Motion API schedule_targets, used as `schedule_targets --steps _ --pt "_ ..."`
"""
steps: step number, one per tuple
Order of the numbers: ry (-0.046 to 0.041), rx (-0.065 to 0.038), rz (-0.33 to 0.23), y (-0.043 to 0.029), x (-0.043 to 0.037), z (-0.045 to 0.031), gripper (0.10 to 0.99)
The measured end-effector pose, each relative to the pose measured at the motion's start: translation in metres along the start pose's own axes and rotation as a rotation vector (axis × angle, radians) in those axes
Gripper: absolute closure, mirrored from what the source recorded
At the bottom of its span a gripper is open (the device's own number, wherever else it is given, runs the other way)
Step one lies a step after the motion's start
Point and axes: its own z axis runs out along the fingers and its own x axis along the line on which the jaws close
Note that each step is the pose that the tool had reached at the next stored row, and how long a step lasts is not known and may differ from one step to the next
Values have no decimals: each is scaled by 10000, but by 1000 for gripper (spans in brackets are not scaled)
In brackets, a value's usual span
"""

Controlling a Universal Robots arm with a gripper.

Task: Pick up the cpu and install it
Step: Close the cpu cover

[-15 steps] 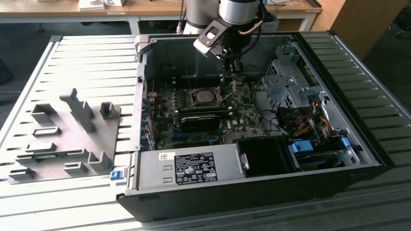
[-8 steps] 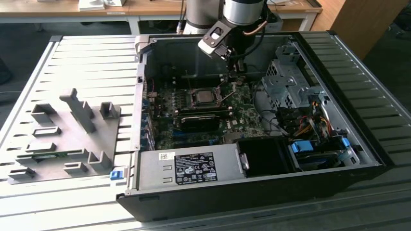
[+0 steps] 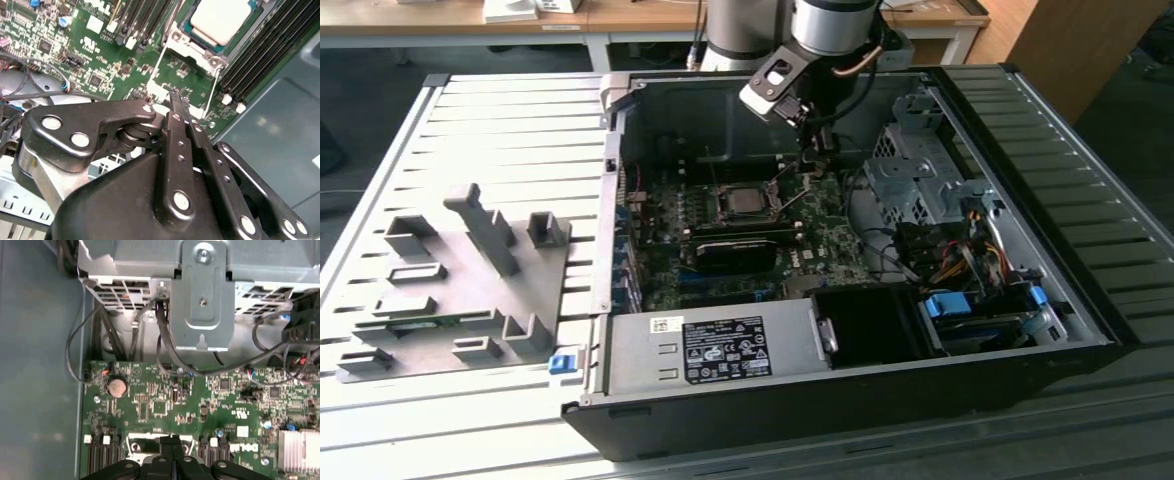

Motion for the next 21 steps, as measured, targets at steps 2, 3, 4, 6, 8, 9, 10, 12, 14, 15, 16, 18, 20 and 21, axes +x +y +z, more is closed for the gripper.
schedule_targets --steps 2,3,4,6,8,9,10,12,14,15,16,18,20,21 --pt "0 11 1 36 5 9 980" --pt "-3 16 0 51 8 12 980" --pt "-2 18 -1 64 12 17 980" --pt "0 19 -1 76 19 21 980" --pt "-1 20 0 81 23 21 980" --pt "-2 19 0 85 26 21 980" --pt "0 15 -1 89 28 22 980" --pt "1 5 0 103 30 22 980" --pt "0 4 0 137 35 23 980" --pt "1 3 0 155 40 26 980" --pt "0 4 -1 171 45 28 980" --pt "1 3 -1 197 53 35 980" --pt "0 4 -1 216 60 43 980" --pt "0 4 -1 219 61 50 980"
